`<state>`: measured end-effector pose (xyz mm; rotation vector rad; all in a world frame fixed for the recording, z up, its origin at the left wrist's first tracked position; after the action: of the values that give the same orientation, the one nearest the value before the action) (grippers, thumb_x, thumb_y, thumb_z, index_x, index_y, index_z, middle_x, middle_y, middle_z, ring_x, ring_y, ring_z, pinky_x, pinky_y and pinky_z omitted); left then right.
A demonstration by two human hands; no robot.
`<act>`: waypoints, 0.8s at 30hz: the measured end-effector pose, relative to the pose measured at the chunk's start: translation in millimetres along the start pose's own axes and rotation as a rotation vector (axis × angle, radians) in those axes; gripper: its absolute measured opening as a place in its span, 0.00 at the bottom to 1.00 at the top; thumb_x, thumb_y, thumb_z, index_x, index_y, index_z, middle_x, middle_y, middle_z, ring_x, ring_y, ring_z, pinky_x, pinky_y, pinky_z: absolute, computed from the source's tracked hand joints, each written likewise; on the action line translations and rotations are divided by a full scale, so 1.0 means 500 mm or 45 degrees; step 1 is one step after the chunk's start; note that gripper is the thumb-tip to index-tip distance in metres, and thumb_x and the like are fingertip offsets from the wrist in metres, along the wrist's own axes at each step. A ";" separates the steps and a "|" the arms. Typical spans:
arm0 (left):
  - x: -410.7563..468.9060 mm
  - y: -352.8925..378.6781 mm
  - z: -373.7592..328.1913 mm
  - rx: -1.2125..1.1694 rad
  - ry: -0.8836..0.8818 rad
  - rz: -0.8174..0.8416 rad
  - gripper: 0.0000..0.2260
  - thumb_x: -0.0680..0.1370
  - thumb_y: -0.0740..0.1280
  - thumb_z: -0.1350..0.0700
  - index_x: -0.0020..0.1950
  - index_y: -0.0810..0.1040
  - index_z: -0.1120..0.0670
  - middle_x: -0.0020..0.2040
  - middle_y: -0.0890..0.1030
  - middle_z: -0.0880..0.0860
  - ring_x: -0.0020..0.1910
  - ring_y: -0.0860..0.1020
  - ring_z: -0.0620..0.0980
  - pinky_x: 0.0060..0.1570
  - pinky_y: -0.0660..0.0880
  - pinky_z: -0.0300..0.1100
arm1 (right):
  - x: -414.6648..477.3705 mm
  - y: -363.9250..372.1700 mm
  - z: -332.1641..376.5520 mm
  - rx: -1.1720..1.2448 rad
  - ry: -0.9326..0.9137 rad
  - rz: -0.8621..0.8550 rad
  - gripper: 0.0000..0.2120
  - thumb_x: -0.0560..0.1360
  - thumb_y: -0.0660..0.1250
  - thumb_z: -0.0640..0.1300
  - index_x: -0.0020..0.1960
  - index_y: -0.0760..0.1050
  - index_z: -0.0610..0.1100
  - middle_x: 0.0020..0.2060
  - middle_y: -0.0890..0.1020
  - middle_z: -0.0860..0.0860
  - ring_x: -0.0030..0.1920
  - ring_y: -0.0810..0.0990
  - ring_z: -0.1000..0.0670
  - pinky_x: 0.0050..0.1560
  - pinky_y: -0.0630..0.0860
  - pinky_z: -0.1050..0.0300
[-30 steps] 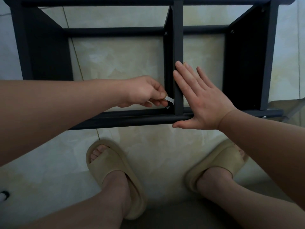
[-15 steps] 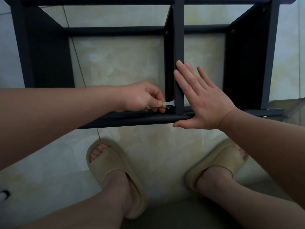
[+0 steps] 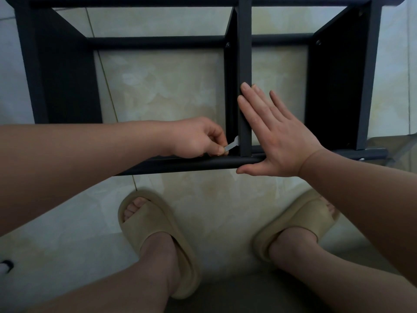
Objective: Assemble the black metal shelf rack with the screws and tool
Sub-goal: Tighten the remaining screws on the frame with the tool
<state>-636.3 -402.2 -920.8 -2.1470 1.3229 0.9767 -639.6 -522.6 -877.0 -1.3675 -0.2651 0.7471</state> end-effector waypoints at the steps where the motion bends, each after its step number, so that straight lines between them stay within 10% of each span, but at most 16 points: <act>1: 0.001 0.000 0.001 0.011 -0.001 -0.002 0.04 0.80 0.68 0.60 0.46 0.81 0.56 0.36 0.78 0.49 0.35 0.74 0.45 0.44 0.71 0.41 | 0.000 0.000 0.000 0.002 0.001 0.001 0.58 0.72 0.55 0.78 0.82 0.44 0.35 0.82 0.45 0.39 0.82 0.45 0.40 0.80 0.50 0.36; 17: 0.012 -0.056 -0.023 0.383 0.033 -0.262 0.05 0.77 0.71 0.56 0.53 0.83 0.51 0.43 0.84 0.44 0.47 0.81 0.43 0.49 0.76 0.37 | 0.000 -0.001 0.001 0.016 -0.003 -0.006 0.58 0.72 0.55 0.78 0.82 0.45 0.35 0.82 0.45 0.39 0.82 0.45 0.39 0.80 0.51 0.36; 24: 0.018 -0.057 -0.025 -0.255 -0.003 -0.287 0.05 0.79 0.69 0.59 0.45 0.81 0.49 0.42 0.82 0.47 0.43 0.79 0.42 0.45 0.77 0.39 | 0.000 -0.001 0.001 0.016 -0.003 -0.007 0.58 0.72 0.55 0.78 0.82 0.45 0.35 0.82 0.46 0.38 0.82 0.45 0.39 0.80 0.51 0.36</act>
<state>-604.1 -403.1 -919.3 -2.3807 0.9892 1.0548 -639.8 -522.4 -876.6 -1.3534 -0.2654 0.7446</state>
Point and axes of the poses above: each hand's wrist, its own x-axis towards the middle knuckle, its own y-axis out of the palm, z = x × y, the point moved 9 cm from there along x, towards the middle knuckle
